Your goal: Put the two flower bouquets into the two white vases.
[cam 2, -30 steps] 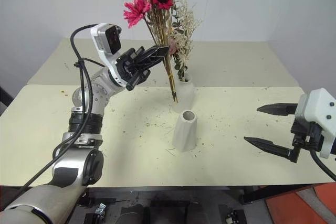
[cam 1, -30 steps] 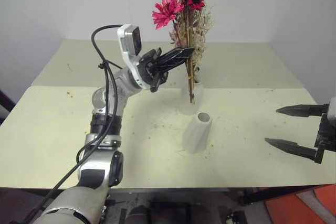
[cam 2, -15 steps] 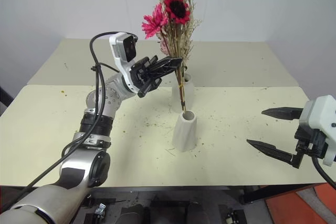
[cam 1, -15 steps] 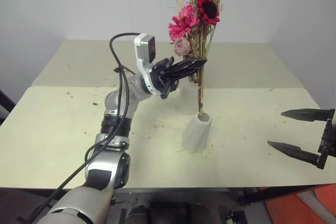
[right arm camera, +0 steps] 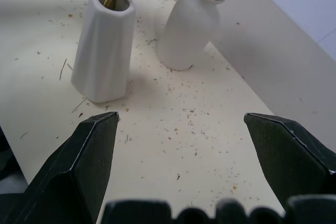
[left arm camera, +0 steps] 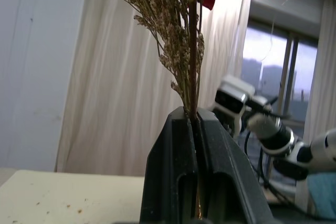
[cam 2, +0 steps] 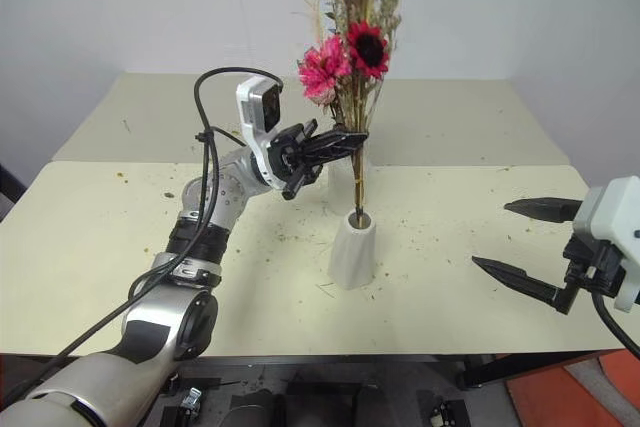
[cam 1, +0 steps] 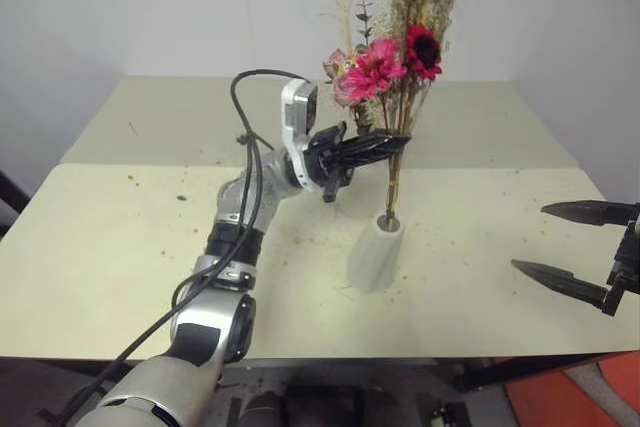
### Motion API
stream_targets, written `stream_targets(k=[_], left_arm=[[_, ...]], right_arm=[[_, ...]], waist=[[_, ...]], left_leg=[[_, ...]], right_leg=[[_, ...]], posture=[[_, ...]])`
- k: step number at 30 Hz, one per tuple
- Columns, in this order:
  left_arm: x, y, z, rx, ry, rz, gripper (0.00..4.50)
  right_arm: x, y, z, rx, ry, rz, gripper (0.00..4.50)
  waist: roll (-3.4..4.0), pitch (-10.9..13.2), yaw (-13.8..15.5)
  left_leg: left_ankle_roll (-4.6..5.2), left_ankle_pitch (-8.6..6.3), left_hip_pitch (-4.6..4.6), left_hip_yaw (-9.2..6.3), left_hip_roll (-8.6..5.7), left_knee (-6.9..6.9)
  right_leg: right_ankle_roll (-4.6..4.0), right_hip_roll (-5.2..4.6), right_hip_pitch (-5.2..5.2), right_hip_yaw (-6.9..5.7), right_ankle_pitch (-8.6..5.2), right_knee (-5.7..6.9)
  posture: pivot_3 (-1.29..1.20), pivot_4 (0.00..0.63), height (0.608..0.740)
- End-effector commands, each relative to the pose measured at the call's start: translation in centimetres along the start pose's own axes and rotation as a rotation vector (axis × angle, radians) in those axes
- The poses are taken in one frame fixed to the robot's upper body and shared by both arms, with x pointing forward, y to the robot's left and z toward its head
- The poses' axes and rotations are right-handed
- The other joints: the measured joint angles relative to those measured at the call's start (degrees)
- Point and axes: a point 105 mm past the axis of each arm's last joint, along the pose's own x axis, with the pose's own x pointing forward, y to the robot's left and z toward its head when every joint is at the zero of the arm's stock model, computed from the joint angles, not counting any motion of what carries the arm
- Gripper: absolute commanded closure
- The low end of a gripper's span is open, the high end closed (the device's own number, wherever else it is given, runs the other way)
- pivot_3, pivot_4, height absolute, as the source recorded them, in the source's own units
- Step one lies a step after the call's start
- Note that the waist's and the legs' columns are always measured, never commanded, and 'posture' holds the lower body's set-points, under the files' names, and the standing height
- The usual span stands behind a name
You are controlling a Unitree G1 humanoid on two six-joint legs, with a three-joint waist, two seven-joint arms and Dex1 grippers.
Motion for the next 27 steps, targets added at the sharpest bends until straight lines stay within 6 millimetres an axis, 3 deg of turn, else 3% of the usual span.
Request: stream_targets(k=[1, 20, 27], left_arm=[[0.5, -0.2, -0.6, 0.060, 0.052, -0.016, 4.47], [-0.3, -0.7, -3.3, 0.136, 0.111, 0.008, 4.47], [-0.9, -1.4, -4.4, 0.152, 0.173, -0.021, 4.47]], right_arm=[[-0.5, -0.9, 0.8, -0.054, -0.011, -0.073, 0.00], [-0.3, -1.3, 0.6, -0.058, -0.011, -0.092, 0.00], [-1.0, 0.2, 1.5, -0.034, -0.063, 0.021, 0.00]], waist=[[0.00, 0.00, -0.01], [0.00, 0.00, 0.02], [0.01, -0.01, -0.02]], left_leg=[[0.00, 0.00, 0.00, 0.00, 0.00, 0.00], [0.01, 0.00, 0.00, 0.00, 0.00, 0.00], [0.01, -0.01, 0.01, -0.01, 0.01, 0.00]], right_leg=[[0.00, 0.00, 0.00, 0.00, 0.00, 0.00], [-0.01, 0.00, 0.00, 0.00, 0.00, 0.01], [0.00, 0.01, 0.01, 0.01, 0.00, 0.00]], posture=[[0.00, 0.150, 0.740], [0.00, 0.150, 0.740], [0.00, 0.150, 0.740]])
